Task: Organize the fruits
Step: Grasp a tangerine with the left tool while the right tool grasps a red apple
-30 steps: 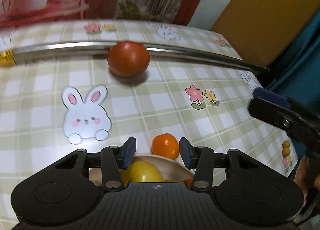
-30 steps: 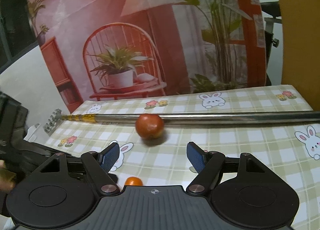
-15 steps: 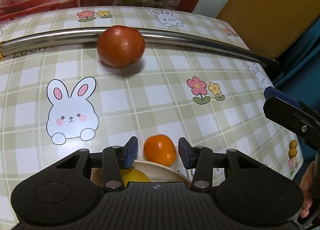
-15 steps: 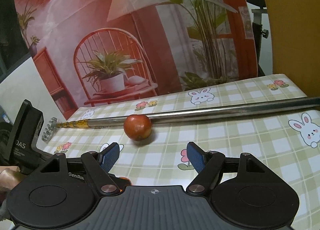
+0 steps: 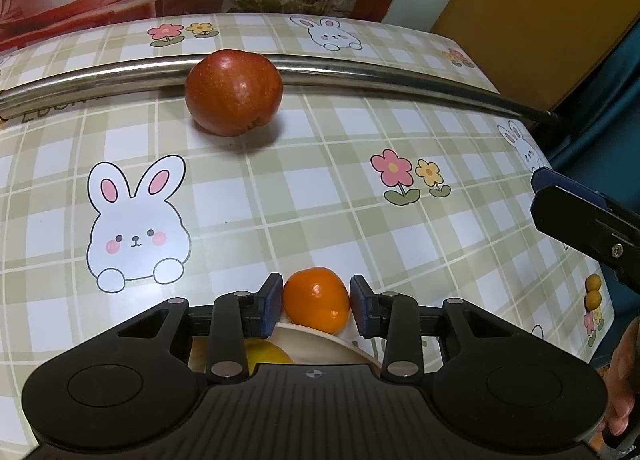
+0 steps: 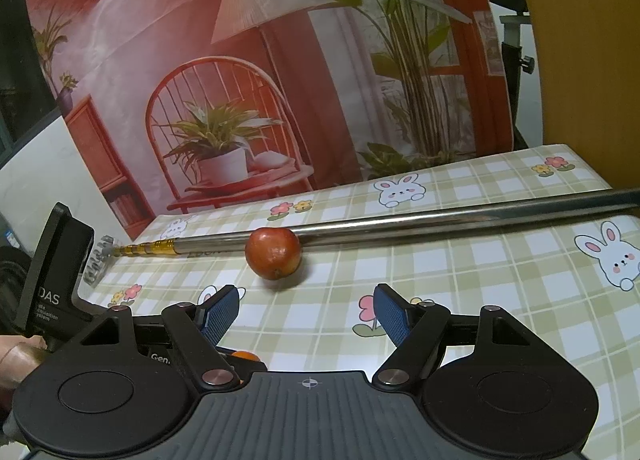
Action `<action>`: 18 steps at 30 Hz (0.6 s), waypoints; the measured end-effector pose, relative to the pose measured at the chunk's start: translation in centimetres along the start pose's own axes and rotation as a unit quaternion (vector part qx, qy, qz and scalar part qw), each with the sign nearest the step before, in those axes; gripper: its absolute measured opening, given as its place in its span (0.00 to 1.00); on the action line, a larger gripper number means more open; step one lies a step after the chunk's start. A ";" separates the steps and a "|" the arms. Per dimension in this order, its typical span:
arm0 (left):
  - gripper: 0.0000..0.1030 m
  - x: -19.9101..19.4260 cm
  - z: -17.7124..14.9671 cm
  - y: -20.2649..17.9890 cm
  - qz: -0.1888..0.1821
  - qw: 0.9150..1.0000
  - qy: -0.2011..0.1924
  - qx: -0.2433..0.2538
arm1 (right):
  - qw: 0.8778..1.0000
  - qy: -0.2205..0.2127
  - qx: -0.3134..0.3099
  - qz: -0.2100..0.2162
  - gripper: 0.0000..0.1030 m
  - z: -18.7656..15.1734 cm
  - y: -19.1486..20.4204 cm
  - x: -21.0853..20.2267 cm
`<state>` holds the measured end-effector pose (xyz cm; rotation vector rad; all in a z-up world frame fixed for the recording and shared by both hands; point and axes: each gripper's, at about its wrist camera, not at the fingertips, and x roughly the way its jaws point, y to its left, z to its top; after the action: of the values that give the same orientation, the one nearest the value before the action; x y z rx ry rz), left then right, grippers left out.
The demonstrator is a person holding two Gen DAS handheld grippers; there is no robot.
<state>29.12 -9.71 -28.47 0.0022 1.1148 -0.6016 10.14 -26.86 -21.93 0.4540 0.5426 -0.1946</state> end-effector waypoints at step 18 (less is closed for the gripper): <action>0.37 -8.4 -2.3 4.0 -0.010 0.992 -0.112 -0.061 | 0.999 -0.007 -0.031 0.009 0.69 1.4 1.2 0.1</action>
<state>26.50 -1.84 -23.67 -0.1779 0.9315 -0.5372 11.23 -26.45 -20.51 0.3975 0.5294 -0.1644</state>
